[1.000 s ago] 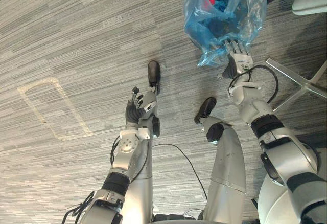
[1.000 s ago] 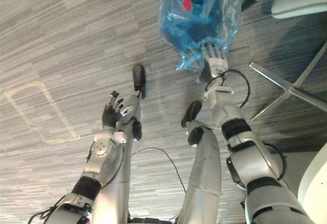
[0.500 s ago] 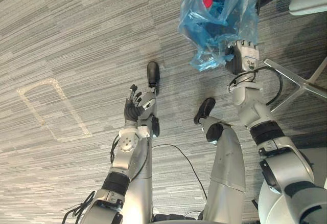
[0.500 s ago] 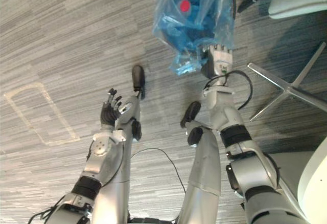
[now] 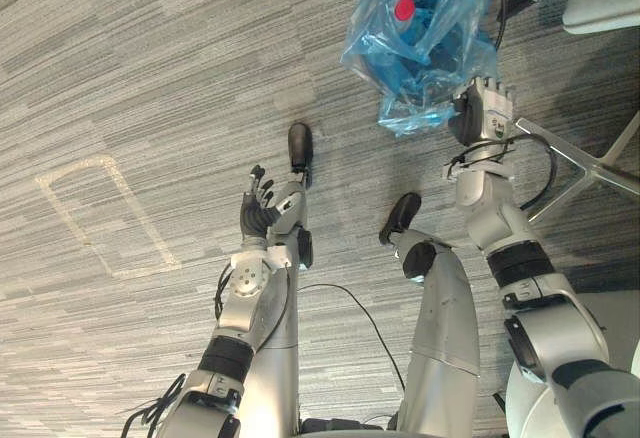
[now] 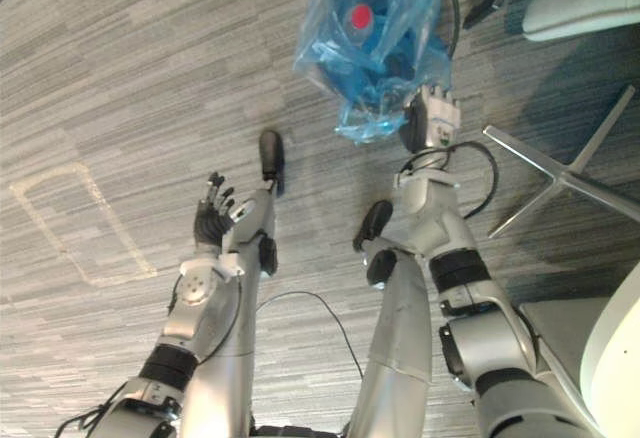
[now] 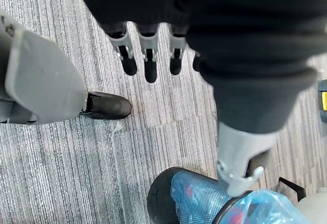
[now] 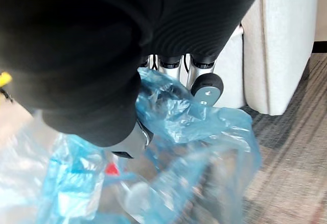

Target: Gather rubbish on tea table into small bin, then transfer packed bag to large trash can.

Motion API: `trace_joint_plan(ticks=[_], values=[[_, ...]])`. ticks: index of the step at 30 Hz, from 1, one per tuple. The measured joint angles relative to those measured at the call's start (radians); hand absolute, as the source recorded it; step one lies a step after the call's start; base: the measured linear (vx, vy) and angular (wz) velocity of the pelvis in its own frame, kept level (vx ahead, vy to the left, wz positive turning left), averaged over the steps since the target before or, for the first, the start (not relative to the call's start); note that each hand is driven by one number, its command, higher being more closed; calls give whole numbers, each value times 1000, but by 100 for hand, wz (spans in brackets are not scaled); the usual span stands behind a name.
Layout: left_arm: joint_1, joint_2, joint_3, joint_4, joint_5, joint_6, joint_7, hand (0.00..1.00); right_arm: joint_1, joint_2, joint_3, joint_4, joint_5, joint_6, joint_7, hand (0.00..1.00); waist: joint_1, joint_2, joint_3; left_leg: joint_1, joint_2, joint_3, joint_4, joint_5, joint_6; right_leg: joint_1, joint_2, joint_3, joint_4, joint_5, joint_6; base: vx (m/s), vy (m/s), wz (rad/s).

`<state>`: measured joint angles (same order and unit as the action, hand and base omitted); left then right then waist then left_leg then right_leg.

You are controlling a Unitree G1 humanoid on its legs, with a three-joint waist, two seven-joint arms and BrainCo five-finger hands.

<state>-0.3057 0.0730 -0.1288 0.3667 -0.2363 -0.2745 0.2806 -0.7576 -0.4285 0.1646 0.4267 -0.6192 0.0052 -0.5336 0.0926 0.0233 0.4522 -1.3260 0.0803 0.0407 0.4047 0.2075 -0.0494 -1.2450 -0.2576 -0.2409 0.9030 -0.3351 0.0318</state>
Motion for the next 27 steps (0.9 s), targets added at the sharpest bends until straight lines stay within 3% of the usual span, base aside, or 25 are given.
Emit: trace_joint_plan(ticks=[11,17,23,27], values=[[32,-13,-11,-3,19,26,0,0,204,157,-13,-267,91,-35,-38,100,-4,-5,-2,258,16,17,-96,-10,-8,242,33,6,-108,17,8,-10,7,-8],[84,-21,-41,-3,40,47,-9,0,351,228,7,-361,111,-40,-24,100,-12,-13,-6,436,16,32,-128,-19,1,444,42,-2,-198,34,11,53,-9,-1],[167,-9,-71,13,66,58,-30,0,469,281,66,-417,110,-74,9,100,-30,-82,-68,629,19,38,-200,-43,-13,645,64,-5,-310,37,22,82,-42,-4],[210,-8,-129,59,88,68,-38,0,538,299,98,-418,111,-95,38,100,-35,-100,-134,736,17,50,-264,-46,-18,748,77,-2,-394,49,33,139,-37,-6]])
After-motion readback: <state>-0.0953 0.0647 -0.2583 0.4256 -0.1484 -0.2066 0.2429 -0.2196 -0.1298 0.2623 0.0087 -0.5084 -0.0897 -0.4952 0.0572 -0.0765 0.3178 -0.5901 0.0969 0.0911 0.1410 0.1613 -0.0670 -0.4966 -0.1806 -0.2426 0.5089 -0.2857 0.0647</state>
